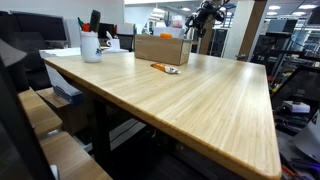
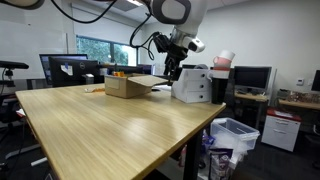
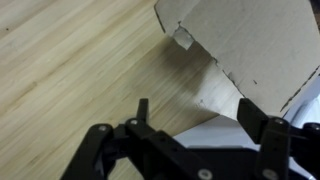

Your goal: Close the cardboard box

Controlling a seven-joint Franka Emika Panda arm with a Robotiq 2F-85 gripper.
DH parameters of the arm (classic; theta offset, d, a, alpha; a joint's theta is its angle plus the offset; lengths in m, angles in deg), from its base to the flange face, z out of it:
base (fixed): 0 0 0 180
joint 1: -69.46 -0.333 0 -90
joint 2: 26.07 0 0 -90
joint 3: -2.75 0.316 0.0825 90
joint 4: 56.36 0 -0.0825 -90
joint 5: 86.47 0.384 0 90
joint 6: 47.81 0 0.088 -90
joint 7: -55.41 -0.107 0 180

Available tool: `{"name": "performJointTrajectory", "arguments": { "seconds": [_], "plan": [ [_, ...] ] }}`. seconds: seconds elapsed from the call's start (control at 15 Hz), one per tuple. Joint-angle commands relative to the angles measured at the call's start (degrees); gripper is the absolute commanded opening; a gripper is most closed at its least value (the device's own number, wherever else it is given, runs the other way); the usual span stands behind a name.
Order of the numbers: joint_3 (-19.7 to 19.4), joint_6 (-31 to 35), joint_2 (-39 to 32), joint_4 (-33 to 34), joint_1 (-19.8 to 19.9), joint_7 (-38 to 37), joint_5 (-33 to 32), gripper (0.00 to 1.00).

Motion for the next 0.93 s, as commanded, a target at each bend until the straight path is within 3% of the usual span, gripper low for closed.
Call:
{"name": "performJointTrajectory", "arguments": {
  "seconds": [0.0, 0.6, 0.87],
  "plan": [
    [1.7, -2.3, -3.0, 4.3, 1.6, -3.1, 0.9, 0.62],
    [3.3, -1.4, -5.8, 4.2, 1.2, -6.3, 0.0, 0.09],
    [4.0, -3.6, -5.6, 3.4, 2.0, -6.2, 1.4, 0.00]
  ]
}}
